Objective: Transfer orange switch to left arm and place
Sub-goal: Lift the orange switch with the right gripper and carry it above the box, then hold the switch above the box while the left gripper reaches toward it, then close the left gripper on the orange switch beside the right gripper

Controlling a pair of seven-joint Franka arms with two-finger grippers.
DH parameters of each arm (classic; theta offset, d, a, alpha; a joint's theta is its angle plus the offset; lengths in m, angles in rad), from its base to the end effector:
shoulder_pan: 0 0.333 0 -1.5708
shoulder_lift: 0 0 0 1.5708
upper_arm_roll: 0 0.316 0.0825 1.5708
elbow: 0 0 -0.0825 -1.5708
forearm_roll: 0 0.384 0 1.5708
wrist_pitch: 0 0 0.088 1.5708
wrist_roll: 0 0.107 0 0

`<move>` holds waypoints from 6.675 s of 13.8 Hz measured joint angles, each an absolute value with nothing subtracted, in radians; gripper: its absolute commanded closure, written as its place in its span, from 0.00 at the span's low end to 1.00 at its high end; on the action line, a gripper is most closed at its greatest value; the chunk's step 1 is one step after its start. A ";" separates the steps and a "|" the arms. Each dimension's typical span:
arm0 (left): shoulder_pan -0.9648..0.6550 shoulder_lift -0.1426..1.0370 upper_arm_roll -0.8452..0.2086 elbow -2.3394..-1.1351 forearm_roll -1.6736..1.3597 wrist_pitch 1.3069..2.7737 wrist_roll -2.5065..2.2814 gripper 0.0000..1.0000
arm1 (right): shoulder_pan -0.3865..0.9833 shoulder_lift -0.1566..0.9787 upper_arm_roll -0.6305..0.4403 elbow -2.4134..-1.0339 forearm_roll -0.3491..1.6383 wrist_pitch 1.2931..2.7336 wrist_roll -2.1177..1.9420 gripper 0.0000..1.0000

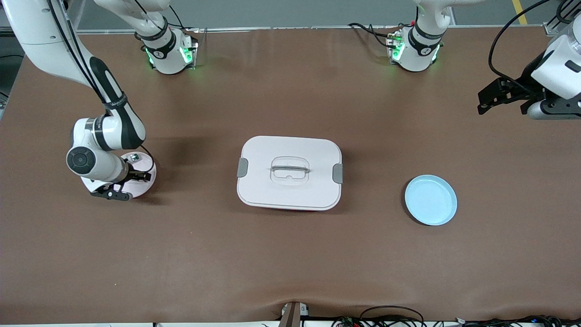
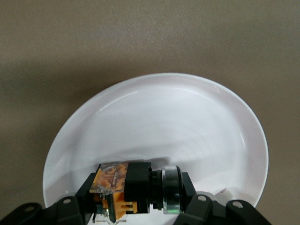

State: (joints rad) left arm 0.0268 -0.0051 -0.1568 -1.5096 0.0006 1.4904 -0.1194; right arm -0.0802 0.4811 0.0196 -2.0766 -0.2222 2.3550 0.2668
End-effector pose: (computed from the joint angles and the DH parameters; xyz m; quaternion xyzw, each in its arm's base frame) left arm 0.5405 -0.0708 0.6489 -1.0000 0.0053 0.0069 0.0016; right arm 0.5636 -0.0370 0.1777 0.9898 -0.0771 -0.0929 0.0755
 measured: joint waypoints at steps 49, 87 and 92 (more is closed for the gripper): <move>0.045 -0.051 -0.382 -1.745 -0.576 1.922 -0.049 0.08 | 0.678 0.462 0.063 -1.288 0.814 2.077 1.852 0.49; 0.045 -0.054 -0.497 -1.926 -0.795 2.064 -0.084 0.41 | 0.712 0.479 0.061 -1.287 0.822 2.132 1.874 0.49; 0.045 -0.039 -0.509 -1.926 -0.799 2.068 -0.084 0.73 | 0.712 0.480 0.061 -1.287 0.822 2.132 1.874 0.49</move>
